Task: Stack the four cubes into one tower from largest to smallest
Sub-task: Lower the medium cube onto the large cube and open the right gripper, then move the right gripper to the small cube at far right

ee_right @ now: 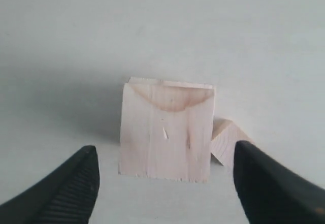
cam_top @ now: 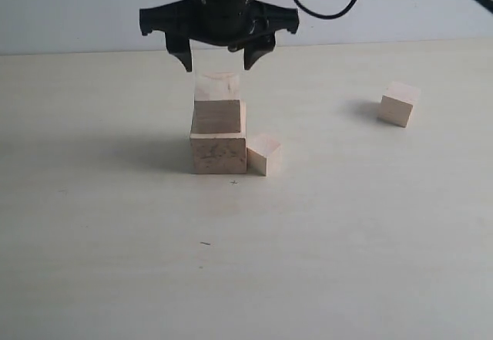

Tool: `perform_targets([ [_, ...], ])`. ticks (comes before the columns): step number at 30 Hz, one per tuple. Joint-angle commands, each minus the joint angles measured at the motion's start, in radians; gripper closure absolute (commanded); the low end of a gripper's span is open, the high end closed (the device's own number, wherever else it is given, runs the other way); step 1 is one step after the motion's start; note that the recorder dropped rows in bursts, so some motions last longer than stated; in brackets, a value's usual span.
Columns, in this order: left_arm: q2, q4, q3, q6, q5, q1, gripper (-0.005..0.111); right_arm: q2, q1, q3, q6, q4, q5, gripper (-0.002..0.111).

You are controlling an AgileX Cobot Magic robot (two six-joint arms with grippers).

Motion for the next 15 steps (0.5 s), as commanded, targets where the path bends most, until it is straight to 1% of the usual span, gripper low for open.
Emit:
perform_targets([
  [1, -0.005, -0.001, -0.002, -0.002, -0.014, -0.002, 0.107, -0.076, -0.043, -0.057, -0.2, 0.054, 0.036, 0.038],
  [2, -0.005, -0.001, -0.002, -0.002, -0.014, -0.002, 0.107, -0.084, -0.072, -0.075, -0.255, 0.081, 0.036, 0.038],
  [3, -0.005, -0.001, -0.002, -0.002, -0.014, -0.002, 0.107, -0.088, -0.13, -0.096, -0.315, 0.11, 0.036, 0.038],
  [4, -0.005, -0.001, -0.002, -0.002, -0.014, -0.002, 0.107, -0.092, -0.191, -0.101, -0.368, 0.134, 0.036, 0.038],
  [6, -0.005, -0.001, -0.002, -0.002, -0.014, -0.002, 0.107, -0.092, -0.344, -0.099, -0.495, 0.191, 0.036, 0.038],
  [9, -0.005, -0.001, -0.002, -0.002, -0.014, -0.002, 0.107, -0.092, -0.471, -0.099, -0.679, 0.23, 0.036, 0.038],
  [11, -0.005, -0.001, -0.002, -0.002, -0.014, -0.002, 0.107, -0.085, -0.525, -0.099, -0.718, 0.23, 0.036, 0.038],
  [15, -0.005, -0.001, -0.002, -0.002, -0.013, -0.002, 0.107, -0.053, -0.637, -0.088, -0.709, 0.249, 0.036, 0.038],
])
